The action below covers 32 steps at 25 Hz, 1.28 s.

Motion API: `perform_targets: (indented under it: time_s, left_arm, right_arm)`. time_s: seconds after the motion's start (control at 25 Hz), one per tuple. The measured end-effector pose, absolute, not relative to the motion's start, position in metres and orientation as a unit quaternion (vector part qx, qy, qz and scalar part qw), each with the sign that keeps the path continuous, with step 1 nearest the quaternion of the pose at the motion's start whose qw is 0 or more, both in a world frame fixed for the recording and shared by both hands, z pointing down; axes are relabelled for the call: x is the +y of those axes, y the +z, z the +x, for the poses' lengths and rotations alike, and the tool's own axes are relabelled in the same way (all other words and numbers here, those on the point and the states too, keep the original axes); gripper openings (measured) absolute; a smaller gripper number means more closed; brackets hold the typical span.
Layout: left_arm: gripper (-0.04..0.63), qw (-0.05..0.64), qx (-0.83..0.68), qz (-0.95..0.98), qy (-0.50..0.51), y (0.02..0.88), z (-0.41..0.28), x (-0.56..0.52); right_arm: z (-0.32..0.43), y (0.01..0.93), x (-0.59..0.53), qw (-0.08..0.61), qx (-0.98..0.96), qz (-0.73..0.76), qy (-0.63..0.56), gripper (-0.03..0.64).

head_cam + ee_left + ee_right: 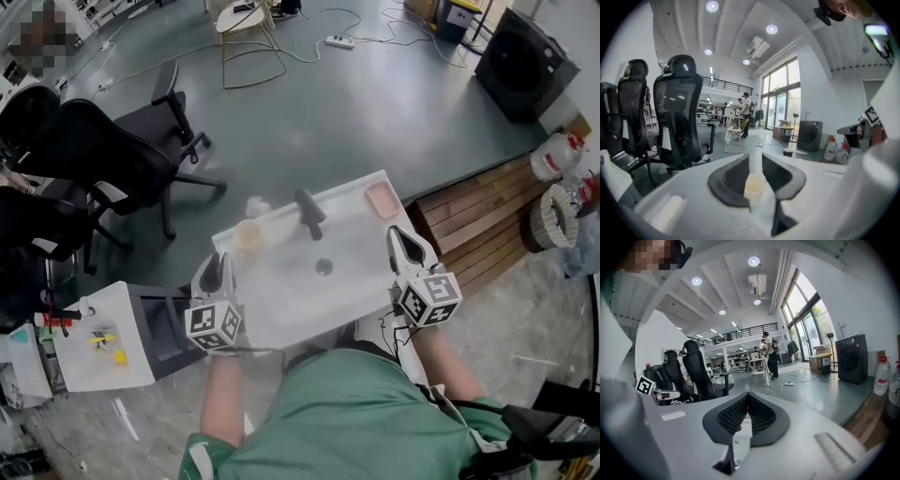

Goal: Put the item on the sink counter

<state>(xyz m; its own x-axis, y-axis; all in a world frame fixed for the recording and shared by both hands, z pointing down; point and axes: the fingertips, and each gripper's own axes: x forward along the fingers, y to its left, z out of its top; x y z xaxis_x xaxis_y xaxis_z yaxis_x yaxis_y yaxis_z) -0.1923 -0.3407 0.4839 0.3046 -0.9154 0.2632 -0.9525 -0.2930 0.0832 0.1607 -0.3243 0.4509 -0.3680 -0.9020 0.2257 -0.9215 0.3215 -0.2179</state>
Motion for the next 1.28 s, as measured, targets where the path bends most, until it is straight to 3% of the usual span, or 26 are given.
perform_targets:
  time_s: [0.4,0.52,1.28]
  left_arm:
    - [0.045,0.056,-0.598,0.798,0.058,0.429,-0.182,-0.333]
    - [-0.002,0.05,-0.595,0.8,0.057,0.426,-0.182,-0.33]
    - [-0.002,0.056,-0.59,0.803,0.07,0.434,-0.174,-0.324]
  right_arm:
    - [0.166,0.415,-0.322,0.015,-0.817,0.566,0.107,0.002]
    - [0.166,0.411,-0.321,0.016,-0.816,0.568,0.101,0.002]
    - [0.165,0.413,-0.318,0.018,-0.817,0.567,0.104,0.002]
